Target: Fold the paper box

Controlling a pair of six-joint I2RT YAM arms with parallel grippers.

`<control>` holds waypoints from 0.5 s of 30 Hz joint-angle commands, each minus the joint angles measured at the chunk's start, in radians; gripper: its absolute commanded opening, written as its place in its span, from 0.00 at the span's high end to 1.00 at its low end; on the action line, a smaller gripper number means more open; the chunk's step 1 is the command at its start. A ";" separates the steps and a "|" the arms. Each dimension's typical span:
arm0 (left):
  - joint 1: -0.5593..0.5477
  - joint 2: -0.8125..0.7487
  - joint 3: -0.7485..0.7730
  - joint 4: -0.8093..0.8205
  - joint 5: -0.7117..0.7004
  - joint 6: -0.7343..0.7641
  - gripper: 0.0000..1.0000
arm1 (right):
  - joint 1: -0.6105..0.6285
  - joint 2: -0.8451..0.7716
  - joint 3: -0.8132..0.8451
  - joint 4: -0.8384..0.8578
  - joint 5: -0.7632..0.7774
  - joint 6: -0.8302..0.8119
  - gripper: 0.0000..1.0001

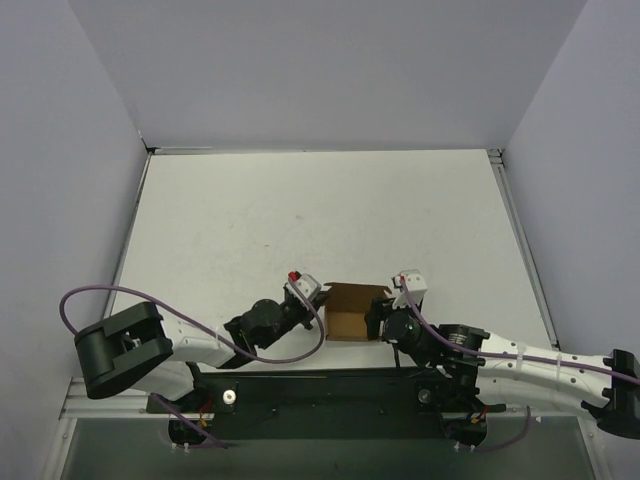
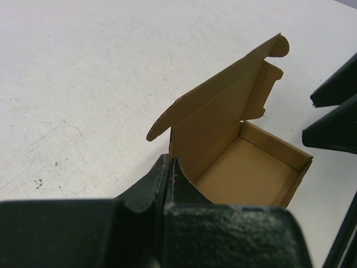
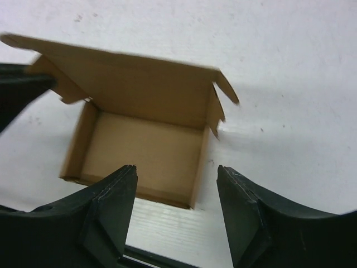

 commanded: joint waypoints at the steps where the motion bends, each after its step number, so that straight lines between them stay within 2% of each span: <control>1: 0.053 -0.027 0.017 0.012 0.089 0.029 1.00 | -0.024 -0.015 -0.059 -0.073 -0.017 0.071 0.41; 8: 0.081 -0.007 0.027 0.018 0.165 0.025 1.00 | -0.088 0.071 -0.111 0.065 -0.017 0.013 0.48; 15: 0.091 -0.001 0.031 0.018 0.179 0.023 1.00 | -0.162 0.174 -0.130 0.220 -0.041 -0.040 0.53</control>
